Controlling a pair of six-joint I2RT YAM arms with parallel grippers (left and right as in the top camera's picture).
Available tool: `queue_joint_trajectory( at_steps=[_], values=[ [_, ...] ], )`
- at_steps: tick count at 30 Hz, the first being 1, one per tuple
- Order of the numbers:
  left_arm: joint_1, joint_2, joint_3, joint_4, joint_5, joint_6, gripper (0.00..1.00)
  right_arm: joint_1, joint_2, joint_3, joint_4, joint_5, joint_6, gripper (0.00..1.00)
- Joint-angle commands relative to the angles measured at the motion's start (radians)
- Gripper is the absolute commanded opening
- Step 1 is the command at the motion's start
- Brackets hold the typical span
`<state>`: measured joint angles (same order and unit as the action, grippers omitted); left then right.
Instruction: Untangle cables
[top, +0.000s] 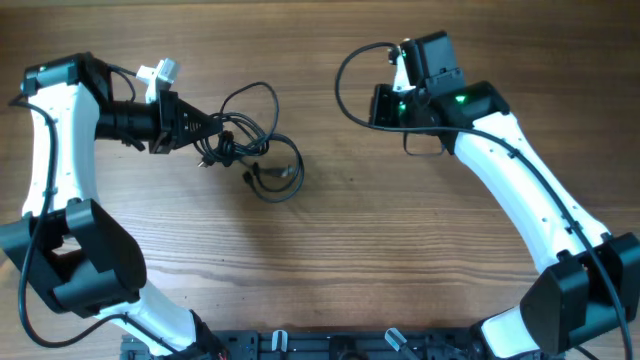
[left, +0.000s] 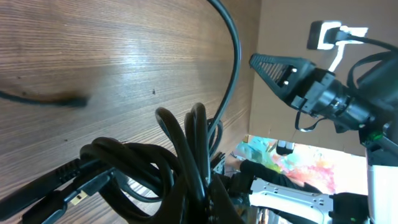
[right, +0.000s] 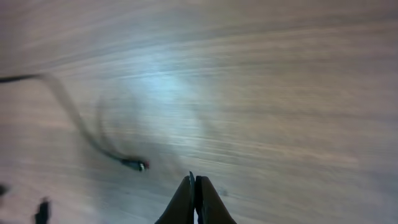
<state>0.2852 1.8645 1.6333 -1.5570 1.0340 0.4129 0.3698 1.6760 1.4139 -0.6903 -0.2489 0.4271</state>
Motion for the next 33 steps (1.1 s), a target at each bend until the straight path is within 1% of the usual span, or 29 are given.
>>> queue_joint_trajectory(
  at_steps=[1,4,6,7,8,10,12,13,15,19,23,28,33],
  values=[
    [-0.007,-0.032,0.003,-0.004,0.024,-0.006,0.04,0.009,-0.033,0.009,0.044,-0.276,-0.159,0.07],
    [-0.038,-0.032,0.003,-0.003,0.024,-0.006,0.04,0.039,-0.056,0.051,0.046,-0.311,-0.158,0.13],
    [-0.066,-0.032,0.003,0.003,0.024,-0.013,0.04,0.076,-0.063,0.076,0.052,-0.311,-0.139,0.20],
    [-0.086,-0.032,0.003,0.018,0.024,-0.045,0.04,0.094,-0.064,0.076,0.058,-0.311,-0.127,0.22],
    [-0.101,-0.032,0.003,0.035,0.024,-0.087,0.04,0.104,-0.064,0.076,0.058,-0.311,-0.113,0.25],
    [-0.145,-0.032,0.003,0.092,0.024,-0.225,0.04,0.138,-0.063,0.072,0.054,-0.309,-0.127,0.26],
    [-0.177,-0.032,0.003,0.133,0.024,-0.393,0.04,0.165,-0.063,0.071,0.046,-0.282,-0.166,0.28],
    [-0.185,-0.032,0.003,0.142,0.024,-0.442,0.04,0.179,-0.063,0.071,0.044,-0.262,-0.189,0.29],
    [-0.194,-0.032,0.003,0.143,0.024,-0.509,0.04,0.207,-0.055,0.071,0.046,-0.257,-0.298,0.30],
    [-0.194,-0.032,0.003,0.125,0.029,-0.576,0.04,0.239,-0.045,0.070,0.043,-0.257,-0.477,0.31],
    [-0.194,-0.032,0.003,0.121,0.068,-0.579,0.04,0.242,-0.031,0.069,0.037,-0.270,-0.563,0.31],
    [-0.194,-0.032,0.003,0.121,0.071,-0.579,0.04,0.266,0.028,0.070,0.040,-0.284,-0.611,0.31],
    [-0.196,-0.032,0.003,0.121,0.077,-0.579,0.04,0.272,0.070,0.070,0.065,-0.284,-0.611,0.32]
  ],
)
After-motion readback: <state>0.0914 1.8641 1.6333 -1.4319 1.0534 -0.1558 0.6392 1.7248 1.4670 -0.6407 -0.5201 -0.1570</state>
